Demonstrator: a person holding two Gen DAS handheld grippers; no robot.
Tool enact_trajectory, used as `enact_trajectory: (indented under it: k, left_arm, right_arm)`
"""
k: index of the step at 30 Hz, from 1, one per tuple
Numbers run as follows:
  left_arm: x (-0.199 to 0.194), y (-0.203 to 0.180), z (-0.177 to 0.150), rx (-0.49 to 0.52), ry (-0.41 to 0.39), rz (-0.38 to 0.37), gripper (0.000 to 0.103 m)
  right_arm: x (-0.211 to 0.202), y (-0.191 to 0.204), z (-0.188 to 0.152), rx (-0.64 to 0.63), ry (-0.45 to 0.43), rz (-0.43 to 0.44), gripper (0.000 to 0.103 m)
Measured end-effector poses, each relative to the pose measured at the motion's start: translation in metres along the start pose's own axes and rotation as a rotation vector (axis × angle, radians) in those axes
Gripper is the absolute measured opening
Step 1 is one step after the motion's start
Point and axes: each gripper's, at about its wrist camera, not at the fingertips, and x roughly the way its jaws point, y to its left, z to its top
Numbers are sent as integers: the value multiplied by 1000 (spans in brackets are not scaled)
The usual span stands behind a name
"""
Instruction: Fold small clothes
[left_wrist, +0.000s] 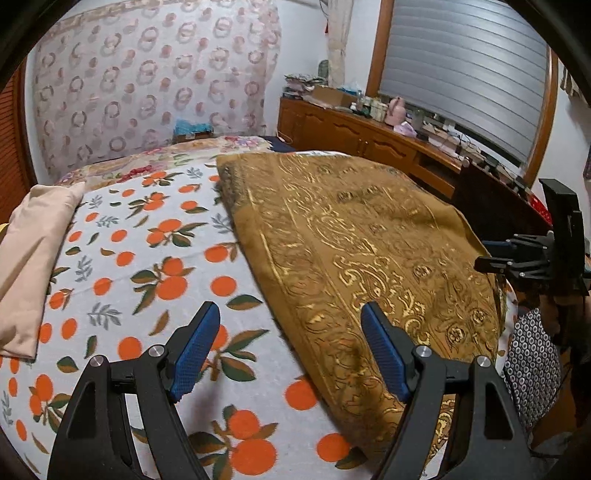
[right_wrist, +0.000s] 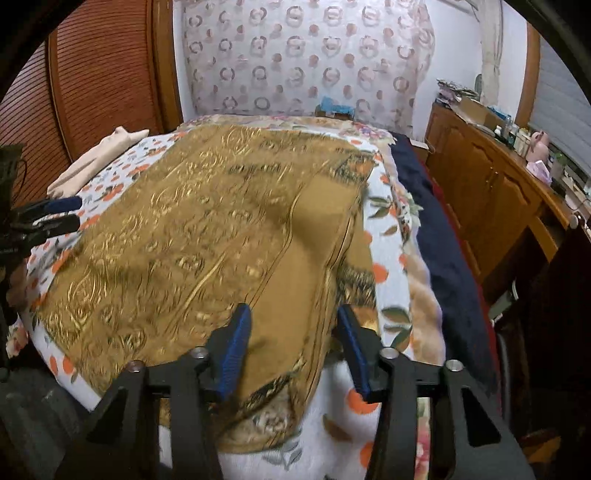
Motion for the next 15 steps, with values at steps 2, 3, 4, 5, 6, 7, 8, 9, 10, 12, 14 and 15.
enact_trajectory:
  k: [2,3,4,5,6,7,8,9,10,12,14,15]
  left_arm:
    - [0,-2,-1,6,4,0,79]
    - [0,-3,-1,8,6,-1,79]
    - [0,-4,-2,9,7,-5,79]
    - [-1,-4,-2,9,7,-5,79]
    - [-1,-5,-2,7,7,-6,79]
    - [-3,-5,-3,5,8,-8,79]
    - [-3,-5,-4,4,9,-10,79]
    - [-4,-6,-5,2,10,-13,79]
    - [-3,-6,-7,1,12,-15,79]
    - [-2,-7,-9,-3,19,-22,79]
    - [0,-8,-11,-3,30,-27,79]
    - [1,-9,-13,-2,37,-29,79]
  right_arm:
    - [-1,1,3,-6,-4,13,20]
    - [-3,1,3,-9,-17,16,8]
    - [-5,1,5,-10,-33,17,5]
    - [-4,0,12,-2,-51,7,3]
    - [-7,-2,12,16,-68,-11,2]
    - [-14,-5,9,32,-88,-17,2]
    - [-20,-8,9,39,-113,-26,2]
    - [-25,-10,9,42,-129,-39,2]
    - [-29,-14,9,47,-135,-48,2]
    - [-29,-21,7,65,-117,-51,2]
    - [-22,-23,4,70,-96,-62,2]
    - [-19,-23,3,73,-83,-63,2]
